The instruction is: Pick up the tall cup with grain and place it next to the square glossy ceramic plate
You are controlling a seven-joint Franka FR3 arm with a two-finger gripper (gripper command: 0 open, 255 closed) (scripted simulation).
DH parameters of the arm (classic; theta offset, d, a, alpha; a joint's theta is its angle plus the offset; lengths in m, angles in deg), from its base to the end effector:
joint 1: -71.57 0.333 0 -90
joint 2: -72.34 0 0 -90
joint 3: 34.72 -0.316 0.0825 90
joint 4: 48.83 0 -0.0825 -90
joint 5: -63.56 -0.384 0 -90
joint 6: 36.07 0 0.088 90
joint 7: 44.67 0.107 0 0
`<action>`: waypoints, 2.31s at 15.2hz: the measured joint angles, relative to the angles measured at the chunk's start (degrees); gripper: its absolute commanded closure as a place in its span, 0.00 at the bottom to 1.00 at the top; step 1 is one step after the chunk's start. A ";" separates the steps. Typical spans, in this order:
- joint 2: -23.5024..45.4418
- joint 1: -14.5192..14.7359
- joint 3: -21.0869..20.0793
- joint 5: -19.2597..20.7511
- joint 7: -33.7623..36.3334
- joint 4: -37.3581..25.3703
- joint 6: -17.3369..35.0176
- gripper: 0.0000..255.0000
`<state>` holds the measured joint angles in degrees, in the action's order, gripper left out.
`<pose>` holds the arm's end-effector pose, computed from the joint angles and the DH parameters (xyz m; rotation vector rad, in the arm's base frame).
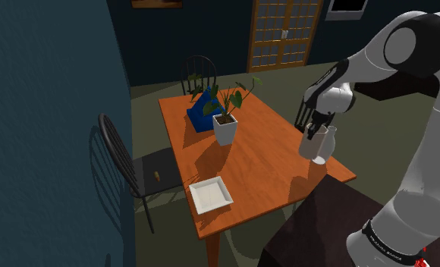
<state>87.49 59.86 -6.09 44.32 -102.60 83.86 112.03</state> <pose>0.3959 -0.3484 0.2459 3.1369 0.0672 0.1225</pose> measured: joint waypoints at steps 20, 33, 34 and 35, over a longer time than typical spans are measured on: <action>-12.81 2.85 4.14 13.30 9.85 -3.29 -13.53 1.00; -17.73 5.05 1.74 17.51 17.31 -6.22 -20.33 1.00; -17.43 5.66 1.08 17.40 18.55 -6.66 -20.47 1.00; -17.13 6.37 0.32 17.29 19.94 -6.67 -20.15 1.00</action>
<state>70.37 66.23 -5.77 61.62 -82.66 77.19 91.88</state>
